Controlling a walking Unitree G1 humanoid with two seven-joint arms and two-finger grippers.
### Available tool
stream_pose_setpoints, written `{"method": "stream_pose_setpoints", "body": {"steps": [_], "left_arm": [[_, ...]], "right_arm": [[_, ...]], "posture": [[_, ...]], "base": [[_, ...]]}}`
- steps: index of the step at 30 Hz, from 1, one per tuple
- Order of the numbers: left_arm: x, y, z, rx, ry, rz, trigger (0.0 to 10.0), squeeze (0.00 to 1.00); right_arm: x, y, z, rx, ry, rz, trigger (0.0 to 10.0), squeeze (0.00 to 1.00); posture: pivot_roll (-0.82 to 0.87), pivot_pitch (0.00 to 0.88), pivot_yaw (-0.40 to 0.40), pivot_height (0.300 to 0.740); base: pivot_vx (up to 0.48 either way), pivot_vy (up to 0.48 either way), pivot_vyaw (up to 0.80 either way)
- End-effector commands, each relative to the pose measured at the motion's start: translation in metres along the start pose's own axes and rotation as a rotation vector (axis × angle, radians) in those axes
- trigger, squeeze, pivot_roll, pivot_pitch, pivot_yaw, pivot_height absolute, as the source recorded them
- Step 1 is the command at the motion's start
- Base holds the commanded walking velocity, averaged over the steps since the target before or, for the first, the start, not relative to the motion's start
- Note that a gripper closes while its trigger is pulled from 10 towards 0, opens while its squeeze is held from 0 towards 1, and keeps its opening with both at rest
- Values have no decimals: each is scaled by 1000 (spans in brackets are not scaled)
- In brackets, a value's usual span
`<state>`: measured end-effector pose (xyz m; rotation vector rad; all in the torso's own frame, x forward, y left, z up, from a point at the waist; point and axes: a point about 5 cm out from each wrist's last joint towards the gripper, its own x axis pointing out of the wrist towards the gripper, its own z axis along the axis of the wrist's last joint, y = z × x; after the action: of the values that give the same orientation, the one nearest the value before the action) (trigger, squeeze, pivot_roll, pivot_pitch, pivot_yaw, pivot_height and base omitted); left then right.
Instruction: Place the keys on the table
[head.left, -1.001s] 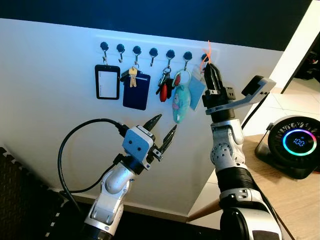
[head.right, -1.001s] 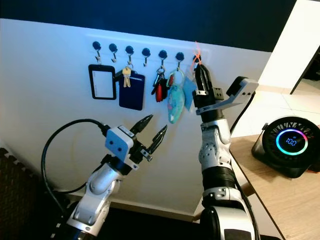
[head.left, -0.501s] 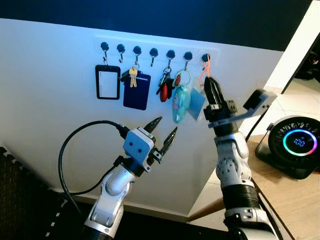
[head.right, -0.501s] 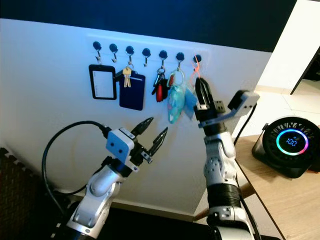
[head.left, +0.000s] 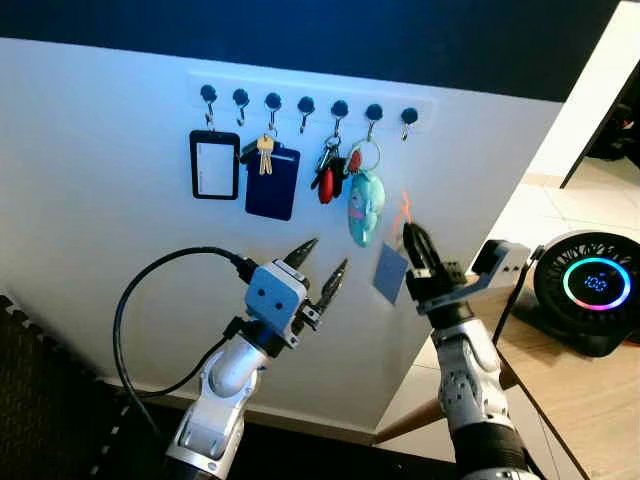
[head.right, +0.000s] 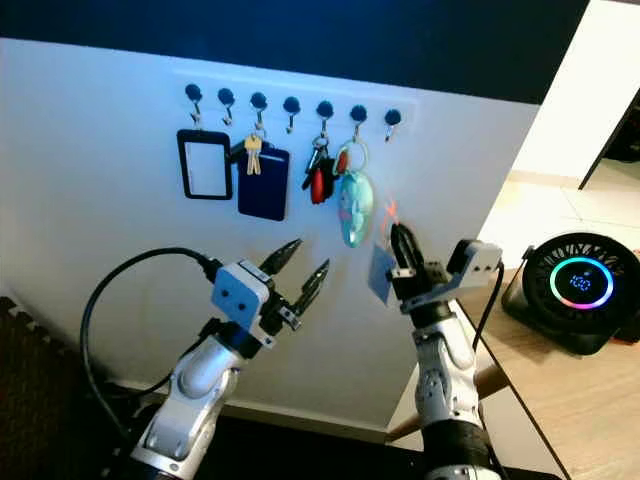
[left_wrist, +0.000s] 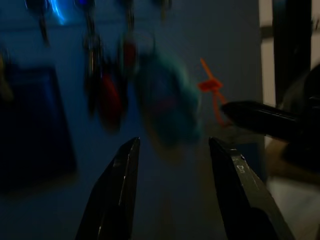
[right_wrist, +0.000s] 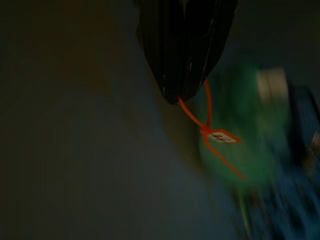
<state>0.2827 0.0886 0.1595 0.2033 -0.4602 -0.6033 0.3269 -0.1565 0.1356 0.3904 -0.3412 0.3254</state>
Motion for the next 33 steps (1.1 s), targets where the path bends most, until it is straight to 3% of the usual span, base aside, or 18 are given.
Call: {"method": "stream_pose_setpoints", "body": {"steps": [1, 3, 4, 5, 6, 8, 9, 10, 11, 15, 18, 20, 21, 22, 23, 33], "left_arm": [[-8, 1, -12, 11, 62, 3, 10000, 0], [-21, 6, -29, -13, 150, 41, 10000, 0], [-21, 6, -29, -13, 150, 41, 10000, 0], [-51, 21, -67, -124, 371, 216, 10000, 0], [-51, 21, -67, -124, 371, 216, 10000, 0], [-85, 26, -100, -199, 585, 348, 10000, 0], [-85, 26, -100, -199, 585, 348, 10000, 0], [-98, 26, -110, -202, 652, 371, 10000, 0], [-122, 27, -124, -211, 752, 425, 10000, 0], [-147, 28, -137, -266, 857, 543, 10000, 0], [-172, 27, -145, -329, 942, 660, 10000, 0], [-182, 23, -149, -366, 986, 693, 10000, 0], [-182, 23, -149, -366, 986, 693, 10000, 0], [-188, 19, -152, -371, 1031, 691, 10000, 0], [-190, 18, -153, -371, 1045, 685, 10000, 0], [-189, 9, -156, -370, 1037, 679, 10000, 0]], "right_arm": [[-6, -3, -7, -16, 34, -15, 10000, 0], [-15, -6, -19, -32, 97, -28, 10000, 0], [-15, -6, -19, -32, 97, -28, 10000, 0], [-38, -12, -50, -81, 276, -58, 10000, 0], [-38, -12, -50, -81, 276, -58, 10000, 0], [-65, -18, -78, -119, 450, -96, 10000, 0], [-65, -18, -78, -119, 450, -96, 10000, 0], [-76, -19, -87, -116, 510, -113, 10000, 0], [-92, -24, -98, -114, 595, -177, 10000, 0], [-107, -32, -106, -119, 669, -285, 10000, 0], [-131, -41, -114, -123, 773, -399, 10000, 0], [-148, -45, -118, -126, 826, -438, 10000, 0], [-148, -45, -118, -126, 826, -438, 10000, 0], [-166, -47, -121, -132, 878, -470, 10000, 0], [-171, -48, -122, -133, 893, -480, 10000, 0], [-192, -53, -123, -183, 952, -535, 10000, 0]], "posture": [[95, 57, -73, 740], [94, 50, -73, 740], [94, 50, -73, 740], [85, 40, -70, 740], [85, 40, -70, 740], [91, 34, -70, 740], [91, 34, -70, 740], [93, 32, -70, 740], [90, 18, -71, 740], [90, 12, -71, 740], [88, 1, -68, 740], [91, 0, -71, 740], [91, 0, -71, 740], [90, 0, -72, 740], [90, 0, -72, 740], [79, 0, -71, 740]], "base": [[0, 0, 0], [0, 0, 0], [0, 0, 0], [0, 0, 0], [0, 0, 0], [0, 0, 0], [0, 0, 0], [0, 0, 0], [0, 0, 0], [0, 0, 0], [0, 0, 0], [0, 0, 0], [0, 0, 0], [0, 0, 0], [0, 0, 0], [0, 0, 0]]}}
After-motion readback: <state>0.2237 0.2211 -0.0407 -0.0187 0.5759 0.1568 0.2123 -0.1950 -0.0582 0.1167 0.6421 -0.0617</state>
